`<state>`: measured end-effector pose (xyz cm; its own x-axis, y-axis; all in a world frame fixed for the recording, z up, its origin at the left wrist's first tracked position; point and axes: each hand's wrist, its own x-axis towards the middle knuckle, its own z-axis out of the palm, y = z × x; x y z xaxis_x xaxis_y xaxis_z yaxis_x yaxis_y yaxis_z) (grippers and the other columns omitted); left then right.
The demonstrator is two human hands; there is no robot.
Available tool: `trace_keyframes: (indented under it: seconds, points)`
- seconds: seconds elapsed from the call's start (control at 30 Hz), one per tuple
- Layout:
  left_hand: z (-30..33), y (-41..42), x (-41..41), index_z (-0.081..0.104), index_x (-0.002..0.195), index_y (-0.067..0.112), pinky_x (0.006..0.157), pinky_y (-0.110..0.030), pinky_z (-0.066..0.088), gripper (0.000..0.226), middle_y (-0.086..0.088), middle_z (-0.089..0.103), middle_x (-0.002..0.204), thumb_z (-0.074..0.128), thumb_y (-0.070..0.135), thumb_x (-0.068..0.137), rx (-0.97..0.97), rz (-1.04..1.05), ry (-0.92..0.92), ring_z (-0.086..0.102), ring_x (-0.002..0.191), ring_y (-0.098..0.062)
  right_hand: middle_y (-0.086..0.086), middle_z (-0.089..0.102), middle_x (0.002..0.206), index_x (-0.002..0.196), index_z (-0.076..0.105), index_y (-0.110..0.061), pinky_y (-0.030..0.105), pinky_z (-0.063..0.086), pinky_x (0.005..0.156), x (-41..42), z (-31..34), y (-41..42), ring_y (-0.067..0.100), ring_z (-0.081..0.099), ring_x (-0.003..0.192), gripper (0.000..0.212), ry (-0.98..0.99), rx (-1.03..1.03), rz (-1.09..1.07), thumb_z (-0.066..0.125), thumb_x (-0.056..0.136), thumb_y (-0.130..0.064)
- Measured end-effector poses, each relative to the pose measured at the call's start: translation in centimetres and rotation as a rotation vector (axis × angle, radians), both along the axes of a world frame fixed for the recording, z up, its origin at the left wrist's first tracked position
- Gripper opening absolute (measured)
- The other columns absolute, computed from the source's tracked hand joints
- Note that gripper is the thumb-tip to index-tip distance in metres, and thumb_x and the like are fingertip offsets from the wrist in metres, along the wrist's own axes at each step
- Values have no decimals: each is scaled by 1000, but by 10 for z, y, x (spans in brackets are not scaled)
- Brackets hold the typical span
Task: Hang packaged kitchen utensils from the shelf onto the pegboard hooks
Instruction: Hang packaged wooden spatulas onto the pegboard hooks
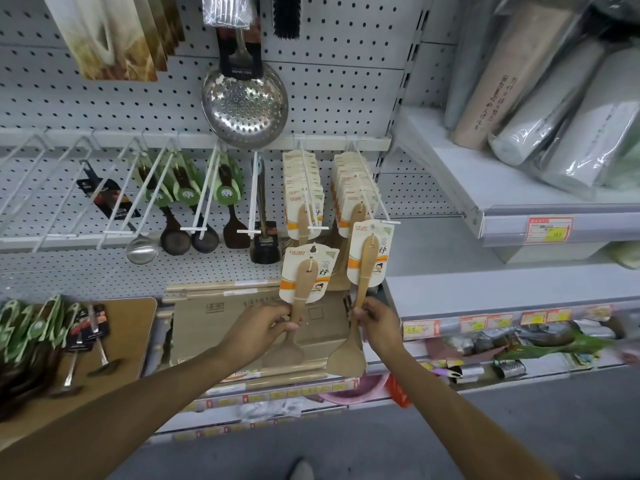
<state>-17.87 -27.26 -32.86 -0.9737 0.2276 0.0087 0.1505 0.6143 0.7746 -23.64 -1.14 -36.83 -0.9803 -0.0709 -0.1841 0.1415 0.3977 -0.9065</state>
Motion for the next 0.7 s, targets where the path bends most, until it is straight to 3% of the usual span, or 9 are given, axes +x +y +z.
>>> trace_keyframes:
  seconds: [0.2,0.4,0.5,0.57,0.6,0.67,0.7]
  points:
    - [0,3,-1,77,98,33,88,-31,56,14,26,73,98,72,23,90,46,37,13,67,96,6,1,69,77,81,66,-22,60,52,85,-21,2,-1,37,66,84,20,-15,-30,24,57,93,-9]
    - [-3,4,-4,77,99,31,87,-29,56,14,23,73,100,71,22,90,45,40,20,66,96,5,-1,69,76,81,66,-24,56,53,87,-38,16,-2,28,65,81,24,-16,-102,13,55,95,-9]
    - [-2,5,-7,74,96,39,87,-26,55,18,25,73,99,71,22,91,37,42,20,66,97,6,4,69,80,80,66,-21,51,52,85,-44,18,-3,30,64,83,23,-20,-129,13,55,96,-8]
    - [-1,6,-8,71,94,43,84,-21,53,22,25,72,98,71,21,91,28,39,20,66,97,5,2,70,87,90,67,-22,42,53,83,-47,19,-4,27,66,89,16,-10,-131,2,57,95,-11]
    - [-1,7,-9,71,94,42,83,-19,52,22,25,72,97,71,21,91,24,39,17,65,96,5,-2,71,93,101,66,-23,30,54,81,-48,19,-4,21,67,93,13,13,-97,-16,60,94,-14]
    - [-3,8,-11,73,93,39,81,-18,51,18,25,72,96,71,21,90,15,48,6,65,94,4,-6,69,102,125,55,-19,12,45,75,-50,18,-3,12,65,98,34,48,-15,-90,65,92,-18]
    - [-5,9,-11,73,93,38,80,-18,51,16,24,71,95,71,22,90,9,54,0,65,93,4,-6,67,105,131,50,-18,10,44,76,-49,20,-4,11,63,100,43,76,0,-125,66,91,-18]
